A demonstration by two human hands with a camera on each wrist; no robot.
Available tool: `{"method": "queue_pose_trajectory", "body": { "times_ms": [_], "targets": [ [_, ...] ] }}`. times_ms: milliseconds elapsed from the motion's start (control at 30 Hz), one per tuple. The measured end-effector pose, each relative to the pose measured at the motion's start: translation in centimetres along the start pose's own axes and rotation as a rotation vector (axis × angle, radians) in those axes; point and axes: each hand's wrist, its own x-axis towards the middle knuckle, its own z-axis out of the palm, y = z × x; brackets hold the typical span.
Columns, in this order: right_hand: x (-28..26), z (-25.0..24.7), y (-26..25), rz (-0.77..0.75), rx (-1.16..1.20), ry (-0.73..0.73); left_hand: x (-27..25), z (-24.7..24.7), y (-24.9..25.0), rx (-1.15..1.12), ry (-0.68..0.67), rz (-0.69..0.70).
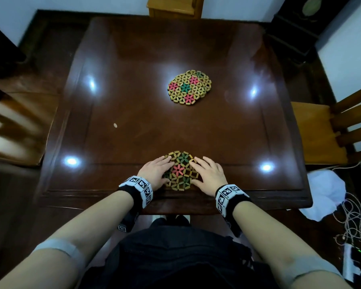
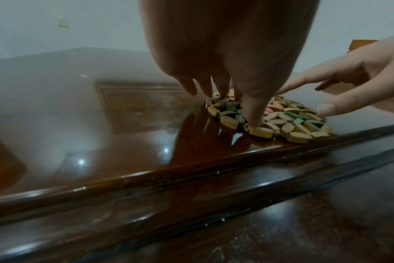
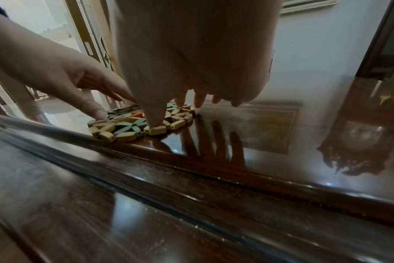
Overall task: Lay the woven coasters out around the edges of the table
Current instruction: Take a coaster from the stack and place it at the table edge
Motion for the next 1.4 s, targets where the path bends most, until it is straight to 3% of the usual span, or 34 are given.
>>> {"method": "queue_pose_trajectory", "body": {
  "times_ms": [700, 867, 1000, 1100, 1400],
  "targets": [
    [0.4, 0.7, -0.3, 0.045, 0.042, 0.038, 0.5, 0.0, 0.1, 0.008, -0.047, 0.01],
    [-0.2, 0.6, -0.4, 0.064, 0.087, 0.084, -0.3, 0.5, -0.5, -0.086, 0.105, 0.009],
    [-1.5, 0.4, 1.1, 0.145, 0.152, 0.168, -1.1, 0.7, -2.9, -0.271, 0.293, -0.169],
    [-2.2, 0.4, 2.3, 0.22, 0.14, 0.141, -1.6, 0.3, -4.6, -0.313, 0.289, -0.259],
    [-1.3, -1.8, 2.8, 0.234, 0.167, 0.076, 0.2, -3.5, -5.8, -0.318, 0.244, -0.197]
  ]
}}
